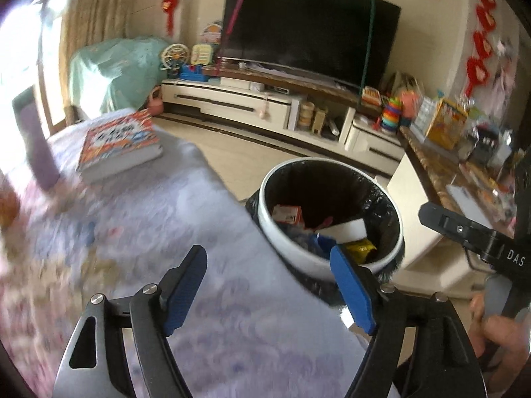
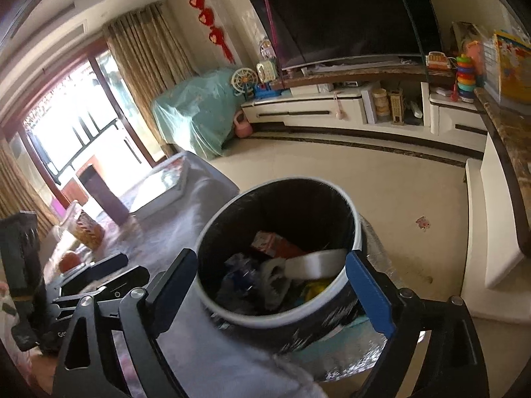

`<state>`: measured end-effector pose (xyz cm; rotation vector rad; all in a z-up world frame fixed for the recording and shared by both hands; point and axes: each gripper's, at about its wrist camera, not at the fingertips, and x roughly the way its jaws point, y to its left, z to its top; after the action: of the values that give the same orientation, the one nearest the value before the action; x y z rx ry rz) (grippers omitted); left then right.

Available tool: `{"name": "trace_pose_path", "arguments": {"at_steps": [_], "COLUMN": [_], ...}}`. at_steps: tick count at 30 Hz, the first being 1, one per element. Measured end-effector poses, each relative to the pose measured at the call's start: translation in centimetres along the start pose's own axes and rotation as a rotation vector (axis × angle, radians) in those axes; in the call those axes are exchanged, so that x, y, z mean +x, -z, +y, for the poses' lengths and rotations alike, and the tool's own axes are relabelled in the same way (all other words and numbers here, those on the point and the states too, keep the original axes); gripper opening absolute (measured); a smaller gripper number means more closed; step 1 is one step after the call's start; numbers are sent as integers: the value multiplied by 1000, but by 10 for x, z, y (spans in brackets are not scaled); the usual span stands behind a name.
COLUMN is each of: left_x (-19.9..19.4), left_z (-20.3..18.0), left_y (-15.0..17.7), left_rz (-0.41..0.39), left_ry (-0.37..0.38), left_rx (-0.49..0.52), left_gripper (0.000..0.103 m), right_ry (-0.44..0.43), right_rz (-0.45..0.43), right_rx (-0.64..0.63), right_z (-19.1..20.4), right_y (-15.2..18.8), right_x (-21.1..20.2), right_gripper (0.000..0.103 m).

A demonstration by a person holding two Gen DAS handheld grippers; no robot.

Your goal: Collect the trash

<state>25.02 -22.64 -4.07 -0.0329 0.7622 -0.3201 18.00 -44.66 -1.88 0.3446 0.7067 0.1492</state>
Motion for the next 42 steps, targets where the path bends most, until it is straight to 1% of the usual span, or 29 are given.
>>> {"name": "trace_pose_path", "arguments": {"at_steps": [3, 6, 10, 13, 16, 19, 20, 22, 24, 26, 28, 32, 39, 42], "left_x": [-22, -48, -80, -104, -126, -148, -154, -164, -168, -167, -168, -167, -165, -167], "left_z": [11, 19, 23, 24, 25, 21, 20, 16, 12, 10, 9, 5, 1, 0], "left_y": [26, 48, 69, 83, 92, 102, 107, 116, 126, 132, 138, 147, 147, 147], "left_rz": [-28, -68, -129, -183, -241, -311, -333, -379, -400, -401, -402, -407, -395, -401], "left_ry": [4, -14, -36, -55, -78, -101, -115, -149, -175, -193, -211, -254, -282, -280], "left_rx": [-39, -59, -67, -72, -66, -58, -53, -42, -29, -24, -20, -12, 3, 4], "left_gripper": [77, 77, 80, 82, 89, 95, 103, 102, 102, 102, 102, 103, 102, 102], "right_ry": [-15, -15, 4, 41, 73, 113, 123, 170, 172, 139, 132, 141, 169, 169], "right_rz": [-21, -47, -86, -138, -203, -293, -314, -360, -366, -354, -348, -339, -344, -347], "right_rx": [7, -4, -26, -71, -118, -188, -207, -251, -262, -244, -230, -217, -204, -200], "right_z": [12, 25, 41, 58, 73, 90, 94, 101, 104, 102, 100, 98, 96, 95], "right_y": [17, 33, 50, 58, 62, 65, 67, 73, 77, 81, 86, 93, 100, 101], "right_x": [-14, -26, -41, -54, -69, -88, -92, -97, -95, -92, -90, -86, -85, -87], "right_gripper": [97, 101, 102, 102, 103, 103, 103, 103, 103, 103, 103, 103, 103, 103]}}
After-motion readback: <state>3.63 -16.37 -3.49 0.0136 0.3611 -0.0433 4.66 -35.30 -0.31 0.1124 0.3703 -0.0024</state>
